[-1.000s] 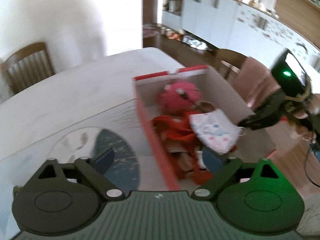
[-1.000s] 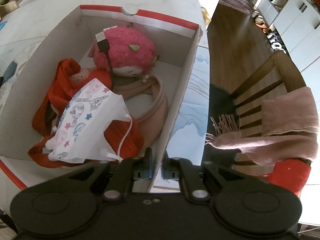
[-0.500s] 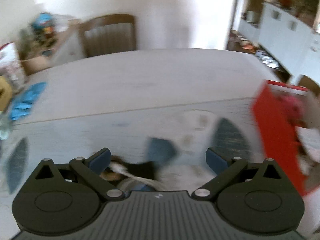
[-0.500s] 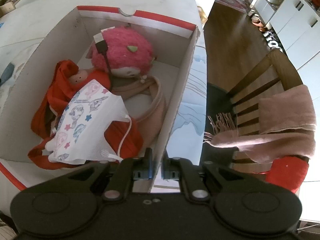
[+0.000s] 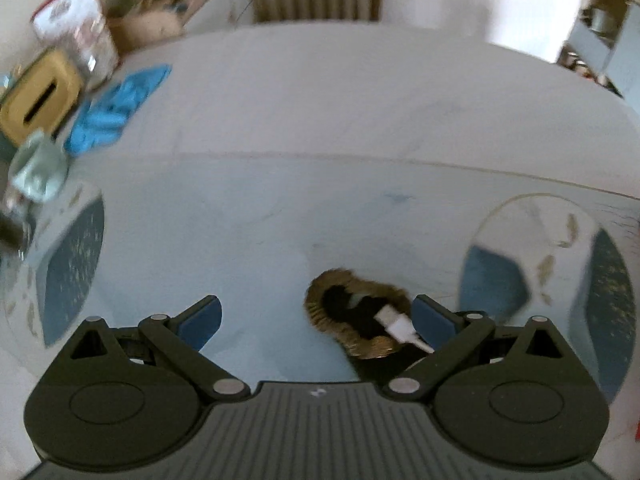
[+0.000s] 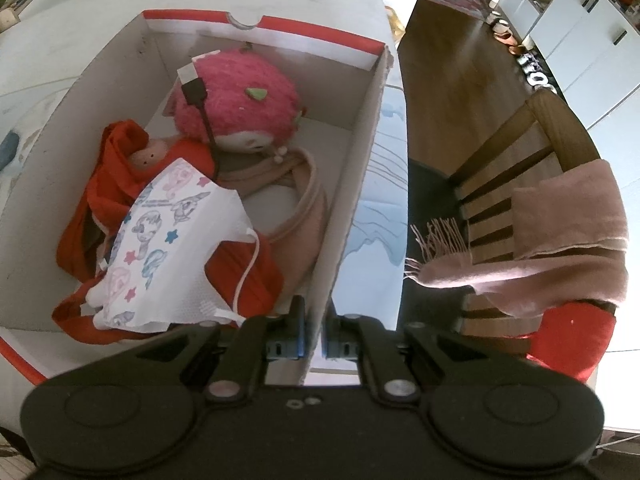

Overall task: Organize objects
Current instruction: 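Move the left tool to the brown beaded bracelet on the table, then grasp the brown beaded bracelet with the left gripper and lift, then carry the bracelet with the left gripper down into the box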

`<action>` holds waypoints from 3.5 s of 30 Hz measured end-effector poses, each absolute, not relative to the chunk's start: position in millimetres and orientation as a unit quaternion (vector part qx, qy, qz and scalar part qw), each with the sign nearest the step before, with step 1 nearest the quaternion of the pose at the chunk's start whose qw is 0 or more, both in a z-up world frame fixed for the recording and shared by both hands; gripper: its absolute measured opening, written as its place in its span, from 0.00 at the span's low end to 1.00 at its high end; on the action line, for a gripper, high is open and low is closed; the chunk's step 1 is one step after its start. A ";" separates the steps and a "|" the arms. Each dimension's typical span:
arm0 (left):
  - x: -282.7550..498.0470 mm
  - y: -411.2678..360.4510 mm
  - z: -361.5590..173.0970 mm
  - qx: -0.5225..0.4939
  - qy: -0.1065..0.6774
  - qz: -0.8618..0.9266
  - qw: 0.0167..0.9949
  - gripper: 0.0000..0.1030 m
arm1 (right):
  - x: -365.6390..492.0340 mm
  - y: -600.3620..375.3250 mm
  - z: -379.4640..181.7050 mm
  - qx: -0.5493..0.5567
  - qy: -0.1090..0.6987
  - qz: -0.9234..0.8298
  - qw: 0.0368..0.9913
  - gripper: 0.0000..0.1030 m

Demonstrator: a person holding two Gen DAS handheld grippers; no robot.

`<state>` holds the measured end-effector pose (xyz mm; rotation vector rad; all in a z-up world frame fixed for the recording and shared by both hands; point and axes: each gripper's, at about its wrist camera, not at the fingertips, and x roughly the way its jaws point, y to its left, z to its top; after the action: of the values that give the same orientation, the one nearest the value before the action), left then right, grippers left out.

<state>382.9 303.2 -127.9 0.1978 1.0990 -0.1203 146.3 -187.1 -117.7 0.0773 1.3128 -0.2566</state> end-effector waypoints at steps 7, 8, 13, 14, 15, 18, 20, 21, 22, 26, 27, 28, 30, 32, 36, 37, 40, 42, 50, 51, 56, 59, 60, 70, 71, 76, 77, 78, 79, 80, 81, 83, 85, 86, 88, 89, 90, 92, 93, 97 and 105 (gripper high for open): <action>402.1 319.6 -152.8 0.039 0.564 0.002 0.825 0.84 | 147.7 -186.1 -120.0 0.037 0.612 -0.125 0.780 0.06; 403.6 321.6 -156.7 0.028 0.573 0.010 0.819 0.76 | 147.8 -186.2 -120.1 0.038 0.612 -0.125 0.780 0.06; 405.2 320.2 -167.2 0.008 0.588 0.013 0.809 0.65 | 147.9 -186.9 -120.4 0.039 0.612 -0.126 0.780 0.06; 404.3 318.7 -166.9 0.008 0.585 0.012 0.811 0.61 | 148.0 -186.9 -120.5 0.039 0.612 -0.126 0.780 0.06; 403.7 317.8 -166.4 0.005 0.584 0.010 0.811 0.56 | 148.1 -186.7 -120.6 0.039 0.612 -0.126 0.780 0.06; 402.9 314.8 -165.7 -0.004 0.583 -0.002 0.813 0.38 | 148.1 -186.1 -120.9 0.037 0.612 -0.126 0.780 0.06; 402.8 313.1 -163.7 -0.008 0.582 -0.013 0.813 0.28 | 148.1 -185.5 -120.9 0.035 0.612 -0.126 0.780 0.06; 401.9 311.3 -164.0 -0.006 0.581 -0.017 0.814 0.24 | 148.0 -185.3 -120.9 0.035 0.612 -0.126 0.780 0.07; 401.1 309.9 -164.2 -0.006 0.579 -0.023 0.815 0.20 | 147.9 -185.0 -120.9 0.034 0.612 -0.126 0.780 0.07; 399.0 308.7 -162.7 -0.014 0.574 -0.028 0.818 0.08 | 147.9 -184.8 -120.7 0.033 0.612 -0.126 0.780 0.07; 398.9 309.2 -161.5 -0.013 0.572 -0.027 0.819 0.08 | 147.8 -184.7 -120.6 0.032 0.612 -0.126 0.780 0.07; 398.1 309.3 -159.3 -0.011 0.570 -0.027 0.821 0.08 | 147.8 -184.5 -120.6 0.031 0.612 -0.125 0.780 0.07; 395.9 310.9 -151.8 -0.014 0.564 -0.032 0.825 0.07 | 147.6 -184.0 -120.5 0.030 0.612 -0.125 0.781 0.07; 394.3 313.0 -142.2 -0.009 0.556 -0.036 0.830 0.07 | 147.1 -184.0 -120.5 0.030 0.611 -0.125 0.781 0.07; 388.7 315.2 -116.6 -0.005 0.539 -0.054 0.840 0.07 | 146.5 -184.8 -120.2 0.030 0.609 -0.123 0.783 0.07; 386.5 313.8 -110.3 -0.003 0.536 -0.060 0.842 0.07 | 146.5 -184.6 -119.9 0.030 0.609 -0.122 0.783 0.07; 377.6 305.3 -89.6 0.010 0.523 -0.083 0.848 0.07 | 146.2 -184.1 -119.4 0.028 0.609 -0.121 0.784 0.07; 372.5 299.7 -80.2 0.018 0.517 -0.096 0.850 0.07 | 146.5 -183.8 -119.1 0.027 0.609 -0.121 0.784 0.07; 350.2 263.8 -40.2 0.063 0.481 -0.143 0.863 0.07 | 146.3 -182.8 -119.0 0.022 0.608 -0.117 0.785 0.07; 349.2 260.9 -34.0 0.065 0.474 -0.148 0.865 0.07 | 146.2 -183.1 -118.9 0.022 0.608 -0.116 0.785 0.07; 342.5 244.1 -7.0 0.071 0.444 -0.174 0.876 0.07 | 145.2 -184.0 -118.7 0.023 0.606 -0.113 0.787 0.07; 337.2 228.7 3.3 0.070 0.438 -0.198 0.874 0.07 | 144.7 -184.4 -118.5 0.024 0.605 -0.112 0.788 0.07; 334.5 222.4 5.6 0.073 0.437 -0.208 0.872 0.07 | 144.5 -184.3 -118.6 0.023 0.605 -0.112 0.788 0.07; 296.2 135.9 3.2 0.134 0.442 -0.312 0.830 0.07 | 144.8 -183.4 -118.8 0.020 0.606 -0.108 0.788 0.06; 291.7 126.5 1.9 0.142 0.443 -0.323 0.825 0.07 | 144.8 -183.7 -118.7 0.020 0.605 -0.108 0.788 0.06; 264.1 78.0 -4.5 0.183 0.444 -0.377 0.792 0.07 | 144.7 -184.9 -119.1 0.021 0.605 -0.105 0.789 0.06; 257.9 70.2 -6.0 0.190 0.445 -0.386 0.786 0.07 | 144.8 -185.1 -119.3 0.021 0.605 -0.104 0.789 0.06; 252.3 62.3 -7.5 0.196 0.445 -0.395 0.780 0.07 | 144.8 -185.3 -119.6 0.021 0.605 -0.104 0.789 0.06; 245.6 54.0 -8.8 0.204 0.444 -0.404 0.773 0.07 | 145.0 -185.2 -119.7 0.021 0.605 -0.103 0.789 0.06; 241.8 48.8 -10.1 0.209 0.444 -0.411 0.768 0.07 | 145.1 -185.4 -120.0 0.021 0.605 -0.102 0.789 0.06; 237.1 41.9 -11.0 0.213 0.445 -0.419 0.762 0.07 | 145.2 -185.5 -120.2 0.021 0.605 -0.101 0.789 0.06; 229.1 29.6 -12.2 0.219 0.446 -0.432 0.752 0.07 | 145.1 -186.7 -120.8 0.023 0.605 -0.100 0.790 0.06; 220.7 17.2 -13.3 0.226 0.444 -0.444 0.745 0.07 | 145.2 -187.3 -121.0 0.024 0.605 -0.099 0.790 0.06; 217.5 10.8 -13.9 0.228 0.444 -0.449 0.741 0.07 | 145.5 -187.3 -121.1 0.024 0.605 -0.098 0.790 0.06; 212.3 -0.5 -15.1 0.233 0.441 -0.458 0.736 0.07 | 146.1 -187.4 -121.5 0.023 0.605 -0.097 0.790 0.06; 209.6 -6.8 -16.5 0.234 0.440 -0.462 0.734 0.07 | 146.1 -187.5 -121.9 0.024 0.605 -0.097 0.790 0.06; 207.7 -12.1 -17.8 0.234 0.440 -0.465 0.731 0.07 | 146.3 -187.5 -121.9 0.024 0.605 -0.096 0.790 0.06; 203.9 -22.4 -20.1 0.237 0.438 -0.472 0.727 0.07 | 146.6 -187.6 -122.1 0.023 0.605 -0.095 0.790 0.06; 201.6 -28.4 -22.1 0.240 0.436 -0.475 0.725 0.07 | 146.5 -187.6 -122.1 0.023 0.605 -0.094 0.790 0.06; 195.6 -49.2 -33.2 0.248 0.437 -0.484 0.717 0.07 | 145.9 -187.4 -122.3 0.022 0.605 -0.093 0.790 0.06; 190.7 -73.9 -68.3 0.285 0.439 -0.476 0.707 0.07 | 146.1 -187.6 -121.1 0.023 0.606 -0.089 0.790 0.06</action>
<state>190.7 -73.9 -68.3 0.6321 0.9744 -1.0579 146.1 -187.6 -121.1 0.0496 1.3041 -0.1916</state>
